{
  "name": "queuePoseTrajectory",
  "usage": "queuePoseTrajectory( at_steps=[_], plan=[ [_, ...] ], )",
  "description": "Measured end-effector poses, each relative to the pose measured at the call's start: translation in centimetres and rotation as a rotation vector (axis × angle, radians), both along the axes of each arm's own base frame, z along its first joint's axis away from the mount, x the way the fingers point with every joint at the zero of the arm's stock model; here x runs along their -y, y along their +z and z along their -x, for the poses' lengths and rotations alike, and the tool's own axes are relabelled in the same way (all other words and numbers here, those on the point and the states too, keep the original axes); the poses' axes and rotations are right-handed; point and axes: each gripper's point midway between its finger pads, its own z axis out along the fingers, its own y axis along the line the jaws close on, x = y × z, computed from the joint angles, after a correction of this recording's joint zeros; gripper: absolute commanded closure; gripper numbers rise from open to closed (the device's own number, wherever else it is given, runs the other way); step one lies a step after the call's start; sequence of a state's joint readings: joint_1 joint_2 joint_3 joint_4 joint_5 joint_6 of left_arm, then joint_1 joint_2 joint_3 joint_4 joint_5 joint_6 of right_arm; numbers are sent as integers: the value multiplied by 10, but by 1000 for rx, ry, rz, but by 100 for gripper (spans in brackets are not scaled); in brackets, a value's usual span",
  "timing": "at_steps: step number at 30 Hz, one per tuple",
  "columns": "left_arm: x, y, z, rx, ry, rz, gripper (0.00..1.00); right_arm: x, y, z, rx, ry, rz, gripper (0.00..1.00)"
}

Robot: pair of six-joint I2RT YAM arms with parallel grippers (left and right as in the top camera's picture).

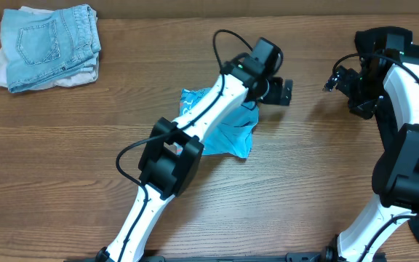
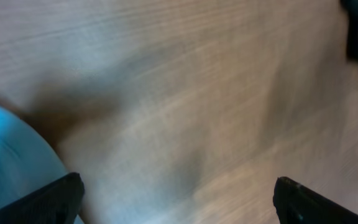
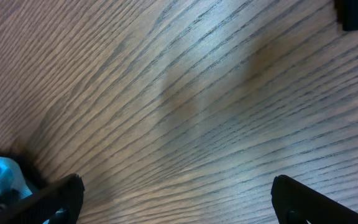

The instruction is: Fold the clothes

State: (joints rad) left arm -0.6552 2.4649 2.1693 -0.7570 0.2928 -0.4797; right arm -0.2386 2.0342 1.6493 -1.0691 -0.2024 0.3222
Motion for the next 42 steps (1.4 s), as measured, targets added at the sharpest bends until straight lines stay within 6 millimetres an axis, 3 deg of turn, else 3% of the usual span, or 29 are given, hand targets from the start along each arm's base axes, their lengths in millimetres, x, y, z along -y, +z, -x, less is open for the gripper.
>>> queuePoseTrajectory(
  at_steps=[5, 11, 14, 17, 21, 28, 36, 39, 42],
  plan=[
    [-8, 7, 17, -66, -22, -51, 0, 0, 0, 0, 0, 0, 0, 0],
    [-26, 44, 29, -92, -59, -101, 0, 0, 0, 0, 1, 0, -1, 0],
    [-45, 62, 50, -135, -88, -164, 0, 0, 0, 0, 0, 1, 0, 0],
    [-59, 66, 69, -185, -120, -217, 0, 0, 0, 0, 1, 0, 0, 0],
    [-67, 46, 86, -242, -160, -278, 0, 0, 0, 0, 0, 0, 0, 0],
    [-62, 3, 112, -290, -224, -340, 0, 0, 0, 0, 0, 0, 0, 0],
    [-60, -4, 111, -237, -236, -391, 35, 0, 0, 0, 0, 0, 0, 0],
    [-62, -5, 109, -227, -234, -405, 36, 0, 0, 0, 0, 1, 0, 0],
    [-66, -6, 106, -213, -228, -429, 27, 0, 0, 0, 0, 0, 0, 0]
  ],
)
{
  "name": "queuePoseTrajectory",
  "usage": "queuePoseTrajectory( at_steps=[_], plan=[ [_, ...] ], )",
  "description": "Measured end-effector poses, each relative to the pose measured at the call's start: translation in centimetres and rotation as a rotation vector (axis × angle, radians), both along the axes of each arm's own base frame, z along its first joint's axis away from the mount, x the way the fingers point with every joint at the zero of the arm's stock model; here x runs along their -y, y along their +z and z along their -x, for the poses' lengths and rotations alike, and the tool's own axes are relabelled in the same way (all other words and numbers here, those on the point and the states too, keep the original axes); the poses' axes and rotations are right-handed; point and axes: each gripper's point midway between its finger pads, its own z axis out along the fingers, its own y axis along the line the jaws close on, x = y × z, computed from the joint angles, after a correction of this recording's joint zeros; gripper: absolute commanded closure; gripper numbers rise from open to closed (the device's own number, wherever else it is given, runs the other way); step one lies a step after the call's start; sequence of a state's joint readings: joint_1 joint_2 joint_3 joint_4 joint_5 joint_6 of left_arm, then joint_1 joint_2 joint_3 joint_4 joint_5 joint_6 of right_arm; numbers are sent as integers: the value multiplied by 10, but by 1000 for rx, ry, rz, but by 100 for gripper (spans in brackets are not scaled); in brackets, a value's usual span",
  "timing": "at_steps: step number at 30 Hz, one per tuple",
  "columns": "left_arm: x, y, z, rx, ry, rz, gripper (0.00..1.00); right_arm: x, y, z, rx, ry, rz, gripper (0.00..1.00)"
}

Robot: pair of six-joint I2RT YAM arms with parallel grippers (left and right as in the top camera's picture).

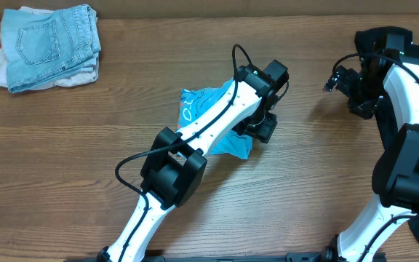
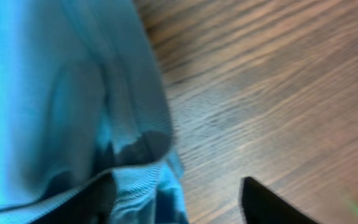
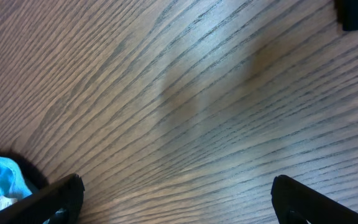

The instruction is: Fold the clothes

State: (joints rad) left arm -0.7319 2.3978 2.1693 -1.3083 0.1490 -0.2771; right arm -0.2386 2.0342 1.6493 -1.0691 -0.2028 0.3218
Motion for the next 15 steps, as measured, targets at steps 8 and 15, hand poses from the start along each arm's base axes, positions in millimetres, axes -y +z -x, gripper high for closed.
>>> queuePoseTrajectory(
  at_steps=[8, 15],
  plan=[
    [-16, -10, -7, 47, 2, -88, 50, 0, 0, 0, 0, 0, 0, 0],
    [-18, -10, -11, 70, -11, -101, 96, 0, 0, 0, 0, 0, 0, 0]
  ],
)
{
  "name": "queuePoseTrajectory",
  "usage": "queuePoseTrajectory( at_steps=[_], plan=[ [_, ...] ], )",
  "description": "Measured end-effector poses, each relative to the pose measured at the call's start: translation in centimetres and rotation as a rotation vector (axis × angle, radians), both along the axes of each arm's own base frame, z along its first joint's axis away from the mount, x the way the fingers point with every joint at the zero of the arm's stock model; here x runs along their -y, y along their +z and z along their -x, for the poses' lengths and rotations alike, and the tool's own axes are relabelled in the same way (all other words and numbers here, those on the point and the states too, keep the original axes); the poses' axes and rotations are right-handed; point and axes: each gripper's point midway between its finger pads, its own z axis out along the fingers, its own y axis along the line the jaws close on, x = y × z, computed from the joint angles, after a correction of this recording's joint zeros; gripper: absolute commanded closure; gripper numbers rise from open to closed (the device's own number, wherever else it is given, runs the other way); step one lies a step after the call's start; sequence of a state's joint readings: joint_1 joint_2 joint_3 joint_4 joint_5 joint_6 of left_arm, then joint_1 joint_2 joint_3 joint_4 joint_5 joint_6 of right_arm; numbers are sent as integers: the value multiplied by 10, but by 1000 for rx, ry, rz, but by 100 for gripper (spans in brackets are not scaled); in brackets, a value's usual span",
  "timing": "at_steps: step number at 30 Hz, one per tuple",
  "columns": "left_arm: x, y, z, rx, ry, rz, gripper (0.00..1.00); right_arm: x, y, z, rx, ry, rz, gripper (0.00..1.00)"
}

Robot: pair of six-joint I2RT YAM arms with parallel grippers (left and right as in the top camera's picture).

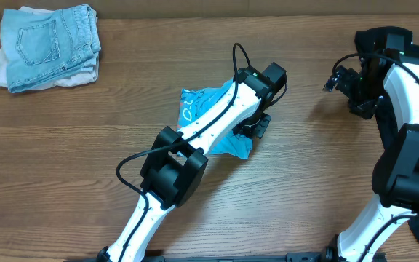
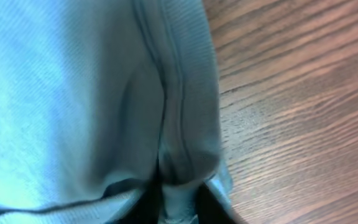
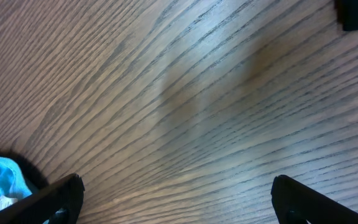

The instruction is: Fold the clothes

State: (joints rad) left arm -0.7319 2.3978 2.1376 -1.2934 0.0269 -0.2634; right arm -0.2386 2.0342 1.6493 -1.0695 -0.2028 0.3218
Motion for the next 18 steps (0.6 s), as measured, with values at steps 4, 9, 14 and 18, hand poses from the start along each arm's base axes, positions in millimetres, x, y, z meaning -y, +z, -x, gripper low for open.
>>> queuePoseTrajectory(
  at_steps=[4, 9, 14, 18],
  plan=[
    [-4, 0, 4, -14, -5, -15, 96, 0, 0, 0, 1, 0, 0, 0],
    [-7, 16, 10, -36, -9, -36, 96, 0, 0, 0, 0, 0, 0, 0],
    [5, 50, 7, 9, -24, 6, 96, 0, 0, 0, 0, 0, 0, 0],
    [18, 55, 19, -9, -50, 31, 95, 0, 0, 0, 0, 1, 1, 0]
  ],
)
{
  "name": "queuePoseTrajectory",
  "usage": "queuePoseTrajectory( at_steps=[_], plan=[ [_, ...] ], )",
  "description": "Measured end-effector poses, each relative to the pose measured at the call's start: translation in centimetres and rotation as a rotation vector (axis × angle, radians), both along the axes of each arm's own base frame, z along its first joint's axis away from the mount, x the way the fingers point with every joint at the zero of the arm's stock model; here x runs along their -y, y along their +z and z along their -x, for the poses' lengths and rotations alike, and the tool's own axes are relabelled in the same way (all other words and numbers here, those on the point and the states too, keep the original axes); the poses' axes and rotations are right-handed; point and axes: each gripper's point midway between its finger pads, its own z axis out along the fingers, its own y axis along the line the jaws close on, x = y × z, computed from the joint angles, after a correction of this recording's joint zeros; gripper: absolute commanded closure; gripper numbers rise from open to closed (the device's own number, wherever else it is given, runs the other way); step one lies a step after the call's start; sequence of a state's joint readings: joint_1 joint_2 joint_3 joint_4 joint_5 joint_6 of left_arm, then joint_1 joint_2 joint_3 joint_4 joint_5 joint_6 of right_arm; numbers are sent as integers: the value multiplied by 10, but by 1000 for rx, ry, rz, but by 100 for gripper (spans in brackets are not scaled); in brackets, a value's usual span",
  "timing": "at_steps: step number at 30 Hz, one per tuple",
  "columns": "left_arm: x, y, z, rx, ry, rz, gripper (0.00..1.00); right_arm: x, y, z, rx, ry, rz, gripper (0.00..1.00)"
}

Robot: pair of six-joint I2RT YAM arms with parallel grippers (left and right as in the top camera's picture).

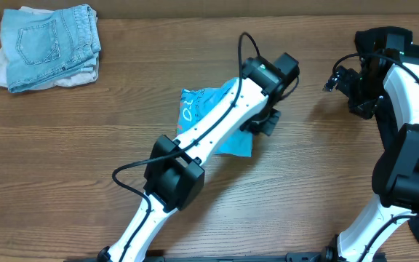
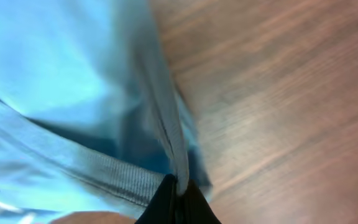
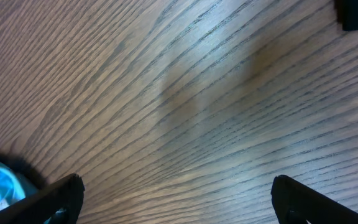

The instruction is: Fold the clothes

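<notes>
A crumpled turquoise garment (image 1: 220, 129) lies at the table's middle, partly hidden under my left arm. My left gripper (image 1: 260, 120) sits at the garment's right edge, shut on a ribbed hem of the turquoise cloth (image 2: 166, 134), the hem pinched between its dark fingers (image 2: 163, 199). My right gripper (image 1: 340, 80) hovers at the far right, open over bare wood, nothing between its fingers (image 3: 55, 196). A sliver of the turquoise garment shows at the left edge of the right wrist view.
A folded pair of light blue jeans (image 1: 49, 40) rests on a pale garment (image 1: 75, 73) at the back left corner. Dark cloth hangs off the table's right edge behind my right arm.
My left gripper has lifted and shifted slightly right and back with the turquoise hem pinched in it. The right arm has not moved.
My left gripper was open above bare wood, right of the turquoise garment. Then it was down at the garment's right edge, still open. Then it was shut on the hem, and now holds that hem raised.
</notes>
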State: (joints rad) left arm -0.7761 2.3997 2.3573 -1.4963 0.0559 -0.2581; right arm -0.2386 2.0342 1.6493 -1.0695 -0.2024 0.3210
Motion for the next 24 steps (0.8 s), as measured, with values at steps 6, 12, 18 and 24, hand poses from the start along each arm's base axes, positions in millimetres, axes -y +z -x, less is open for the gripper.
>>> queuePoseTrajectory(
  at_steps=[6, 12, 18, 24],
  plan=[
    [34, -18, 27, -32, -74, 52, 75, 0, 0, 0, 1, 0, 0, 0],
    [40, -45, 60, -90, -133, 4, 0, 0, 0, 0, 0, 0, 0, 0],
    [29, -36, 58, -84, -125, -40, 0, 0, 0, 0, 0, -1, -1, 0],
    [28, 9, 12, 58, -54, 21, 0, 0, 0, 0, 1, -1, 0, 0]
  ],
)
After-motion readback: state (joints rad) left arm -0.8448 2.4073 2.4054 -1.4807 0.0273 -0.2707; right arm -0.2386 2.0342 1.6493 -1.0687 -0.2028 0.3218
